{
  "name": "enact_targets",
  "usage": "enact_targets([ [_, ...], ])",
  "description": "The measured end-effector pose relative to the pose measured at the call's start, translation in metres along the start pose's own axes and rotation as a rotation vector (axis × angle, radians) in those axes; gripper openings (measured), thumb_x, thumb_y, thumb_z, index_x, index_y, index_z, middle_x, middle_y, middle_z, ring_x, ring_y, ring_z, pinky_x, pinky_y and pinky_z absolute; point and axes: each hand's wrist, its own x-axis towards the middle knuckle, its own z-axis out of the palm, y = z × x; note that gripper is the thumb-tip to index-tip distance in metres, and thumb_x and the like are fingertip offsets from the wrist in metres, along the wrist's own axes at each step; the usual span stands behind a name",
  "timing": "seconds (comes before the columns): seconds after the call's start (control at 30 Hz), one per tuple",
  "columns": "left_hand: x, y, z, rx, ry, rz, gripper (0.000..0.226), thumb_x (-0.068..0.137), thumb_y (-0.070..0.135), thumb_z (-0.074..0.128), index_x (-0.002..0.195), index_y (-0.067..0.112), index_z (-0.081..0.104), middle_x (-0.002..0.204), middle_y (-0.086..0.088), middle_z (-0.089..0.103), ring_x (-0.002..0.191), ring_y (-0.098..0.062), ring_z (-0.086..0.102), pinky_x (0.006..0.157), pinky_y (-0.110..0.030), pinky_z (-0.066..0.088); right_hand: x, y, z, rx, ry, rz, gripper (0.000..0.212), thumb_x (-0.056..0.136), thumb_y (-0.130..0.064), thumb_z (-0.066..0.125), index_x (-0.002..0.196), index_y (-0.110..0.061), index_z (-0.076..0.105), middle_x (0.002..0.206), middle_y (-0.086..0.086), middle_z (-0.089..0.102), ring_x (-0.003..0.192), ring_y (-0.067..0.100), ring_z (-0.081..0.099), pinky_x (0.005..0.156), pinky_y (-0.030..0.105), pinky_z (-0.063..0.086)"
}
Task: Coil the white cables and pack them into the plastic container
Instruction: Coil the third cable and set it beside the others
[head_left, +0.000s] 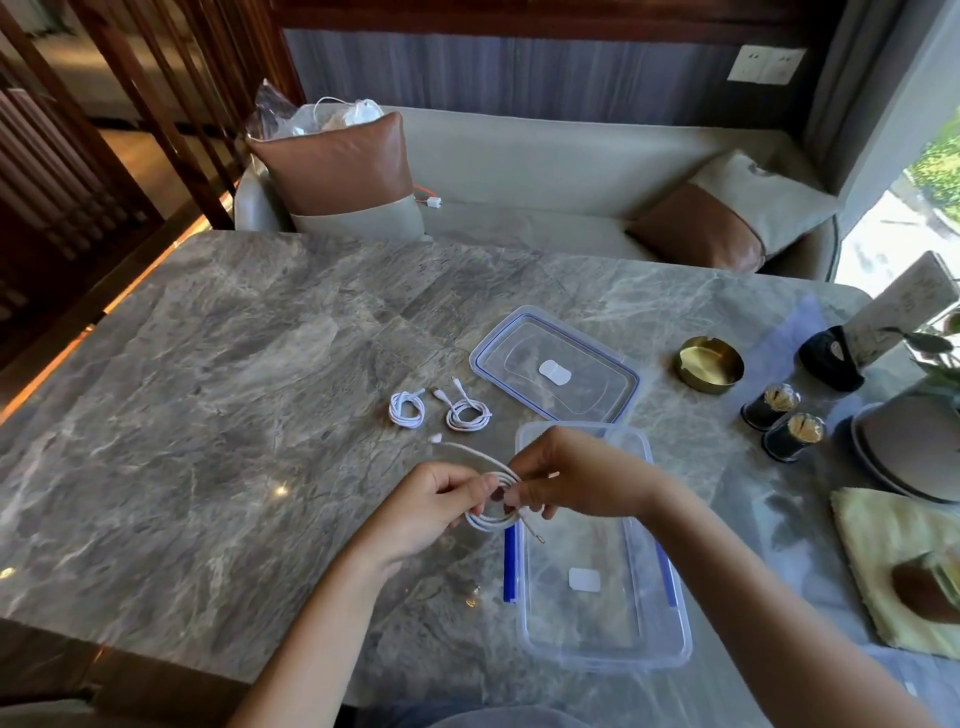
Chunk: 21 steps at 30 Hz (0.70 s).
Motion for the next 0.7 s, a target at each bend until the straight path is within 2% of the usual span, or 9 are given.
enact_targets([
  [0.13,0.004,-0.004,0.003,0.081,0.168,0.108,0.017,0.081,0.022,0.068,0.073,0.007,0.064,0.064,-0.002,0.055,0.061,-0.011,0.046,0.062,-0.029,0.035,0.006,0.003,-0.002,-0.033,0.09,0.006,0.018,0.089,-0.019,0.063,0.09,-0.004,0.072,0.081,0.016,0.071,0.065,0.016,0.067,0.064,0.023,0.058],
  [0.2,0.004,-0.007,0.007,0.159,0.402,0.124,0.028,0.073,0.032,0.075,0.087,0.015,0.056,0.07,0.005,0.051,0.061,-0.011,0.045,0.061,-0.026,0.036,0.008,0.005,-0.004,-0.034,0.105,0.013,0.017,0.088,-0.019,0.064,0.087,-0.004,0.072,0.08,0.015,0.072,0.066,0.019,0.068,0.064,0.025,0.059],
  [0.27,0.001,-0.006,0.006,0.215,0.554,0.185,0.033,0.073,0.038,0.073,0.087,0.024,0.048,0.069,0.011,0.044,0.06,-0.005,0.043,0.058,-0.021,0.036,0.009,0.007,-0.005,-0.049,0.113,0.019,0.016,0.088,-0.02,0.064,0.086,-0.006,0.072,0.079,0.014,0.072,0.065,0.017,0.068,0.063,0.022,0.058],
  [0.33,-0.002,0.001,-0.001,0.25,0.654,0.288,0.027,0.077,0.032,0.07,0.087,0.025,0.046,0.071,0.011,0.046,0.061,-0.006,0.045,0.059,-0.024,0.039,0.008,0.009,-0.007,-0.068,0.121,0.034,0.016,0.088,-0.021,0.064,0.085,-0.007,0.072,0.078,0.012,0.072,0.064,0.016,0.069,0.063,0.022,0.057],
  [0.4,-0.006,0.01,-0.007,0.347,0.713,0.441,0.028,0.08,0.022,0.066,0.1,0.026,0.047,0.087,0.012,0.049,0.074,-0.004,0.049,0.067,-0.023,0.043,0.007,0.009,-0.009,-0.065,0.112,0.046,0.015,0.088,-0.021,0.064,0.085,-0.009,0.072,0.078,0.012,0.072,0.065,0.017,0.069,0.066,0.025,0.058],
  [0.47,-0.006,0.02,-0.011,0.606,0.606,0.57,0.038,0.082,0.018,0.062,0.117,0.027,0.05,0.114,0.01,0.049,0.099,-0.006,0.047,0.086,-0.021,0.038,0.006,0.007,-0.01,-0.064,0.09,0.049,0.015,0.088,-0.02,0.064,0.086,-0.009,0.073,0.079,0.013,0.072,0.067,0.019,0.069,0.067,0.027,0.059],
  [0.53,-0.003,0.026,-0.011,0.867,0.435,0.581,0.031,0.083,0.025,0.061,0.113,0.031,0.06,0.125,0.014,0.053,0.111,-0.01,0.04,0.093,-0.026,0.027,0.006,0.005,-0.01,-0.071,0.074,0.046,0.016,0.088,-0.019,0.063,0.088,-0.007,0.072,0.08,0.014,0.073,0.067,0.019,0.069,0.067,0.026,0.059],
  [0.6,0.001,0.027,-0.011,0.883,0.315,0.491,0.019,0.085,0.03,0.061,0.103,0.032,0.067,0.113,0.018,0.064,0.11,-0.008,0.048,0.093,-0.027,0.027,0.007,0.002,-0.011,-0.053,0.078,0.053,0.016,0.089,-0.019,0.063,0.087,-0.006,0.072,0.077,0.011,0.073,0.065,0.017,0.069,0.066,0.024,0.059],
  [0.7,0.001,0.023,-0.013,0.702,0.272,0.454,0.012,0.084,0.026,0.064,0.094,0.027,0.072,0.088,0.012,0.071,0.083,-0.007,0.063,0.079,-0.033,0.047,0.005,0.001,-0.014,-0.006,0.111,0.061,0.013,0.088,-0.017,0.064,0.084,-0.007,0.072,0.069,0.004,0.07,0.061,0.013,0.067,0.061,0.02,0.056],
])
